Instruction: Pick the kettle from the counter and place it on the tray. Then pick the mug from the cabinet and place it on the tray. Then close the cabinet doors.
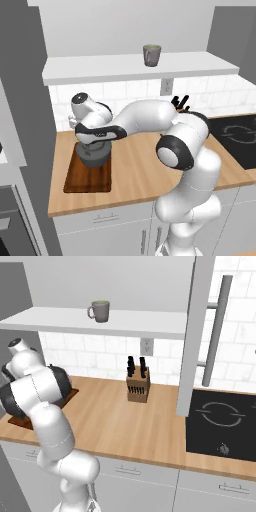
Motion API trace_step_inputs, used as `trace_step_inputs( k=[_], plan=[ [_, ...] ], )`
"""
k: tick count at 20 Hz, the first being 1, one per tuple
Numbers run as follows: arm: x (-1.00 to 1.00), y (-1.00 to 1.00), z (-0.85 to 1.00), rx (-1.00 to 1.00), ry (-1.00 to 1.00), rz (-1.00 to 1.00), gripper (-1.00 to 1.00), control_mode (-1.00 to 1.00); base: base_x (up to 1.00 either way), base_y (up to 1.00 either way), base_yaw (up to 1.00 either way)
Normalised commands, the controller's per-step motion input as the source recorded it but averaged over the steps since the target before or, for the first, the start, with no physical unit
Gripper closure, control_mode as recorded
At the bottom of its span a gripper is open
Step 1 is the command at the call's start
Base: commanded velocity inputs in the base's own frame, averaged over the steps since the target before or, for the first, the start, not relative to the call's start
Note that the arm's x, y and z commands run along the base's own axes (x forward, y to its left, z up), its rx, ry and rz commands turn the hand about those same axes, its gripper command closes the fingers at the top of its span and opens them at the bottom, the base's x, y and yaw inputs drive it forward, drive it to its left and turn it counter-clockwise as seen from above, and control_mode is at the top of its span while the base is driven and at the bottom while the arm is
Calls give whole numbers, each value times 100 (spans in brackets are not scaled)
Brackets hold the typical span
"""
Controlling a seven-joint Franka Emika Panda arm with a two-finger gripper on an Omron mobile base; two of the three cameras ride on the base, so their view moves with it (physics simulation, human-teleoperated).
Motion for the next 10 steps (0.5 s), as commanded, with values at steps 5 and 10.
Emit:
trace_step_inputs(
  k=[5,10],
  plan=[
    [7,36,-1,0,0,-3,100,-100,0,0,0],
    [0,5,-12,0,0,-1,100,-100,0,0,0]
  ],
)
